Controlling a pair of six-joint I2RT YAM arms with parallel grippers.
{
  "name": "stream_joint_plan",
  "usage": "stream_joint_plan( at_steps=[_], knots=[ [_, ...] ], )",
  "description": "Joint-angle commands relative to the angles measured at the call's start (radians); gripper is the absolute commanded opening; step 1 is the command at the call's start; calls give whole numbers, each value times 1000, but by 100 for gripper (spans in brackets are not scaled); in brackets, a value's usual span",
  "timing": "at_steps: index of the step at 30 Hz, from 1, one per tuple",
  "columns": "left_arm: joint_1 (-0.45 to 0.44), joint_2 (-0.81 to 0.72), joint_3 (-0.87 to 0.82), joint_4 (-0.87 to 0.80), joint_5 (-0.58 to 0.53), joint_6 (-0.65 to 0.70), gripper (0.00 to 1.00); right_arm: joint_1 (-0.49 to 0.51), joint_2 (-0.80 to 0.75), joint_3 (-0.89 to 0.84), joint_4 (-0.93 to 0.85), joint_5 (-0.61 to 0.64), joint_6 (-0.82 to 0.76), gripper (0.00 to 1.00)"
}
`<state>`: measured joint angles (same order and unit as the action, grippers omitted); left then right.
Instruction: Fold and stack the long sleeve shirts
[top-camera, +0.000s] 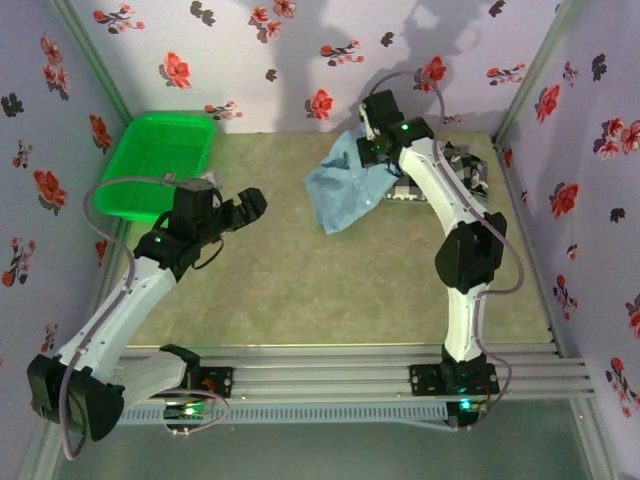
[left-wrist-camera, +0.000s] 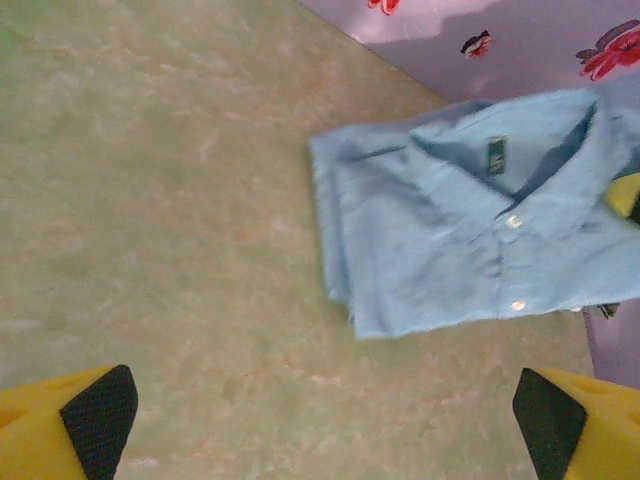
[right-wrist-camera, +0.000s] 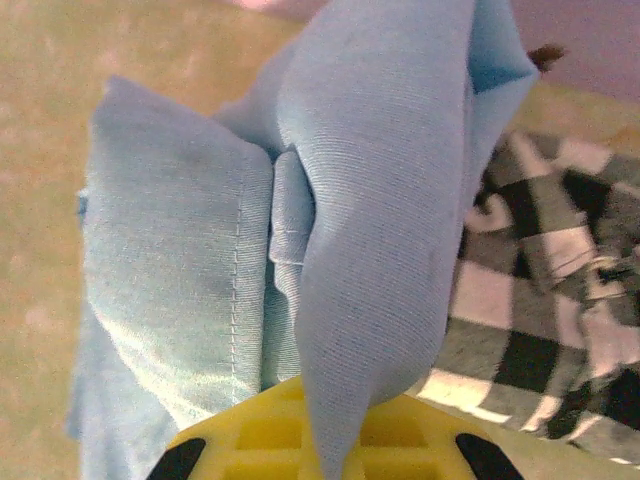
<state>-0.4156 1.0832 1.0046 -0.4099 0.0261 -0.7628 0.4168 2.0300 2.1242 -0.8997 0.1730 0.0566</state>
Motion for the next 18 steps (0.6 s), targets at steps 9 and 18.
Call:
stream_joint_plan(
  at_steps=[9,18],
  knots=[
    [38,-20,-7,-41,-41,51,100,-11,-34,161,-25,117,-37,0],
    [43,-20,-29,-32,-39,50,100,-90,-41,288,-87,76,13,0]
  ],
)
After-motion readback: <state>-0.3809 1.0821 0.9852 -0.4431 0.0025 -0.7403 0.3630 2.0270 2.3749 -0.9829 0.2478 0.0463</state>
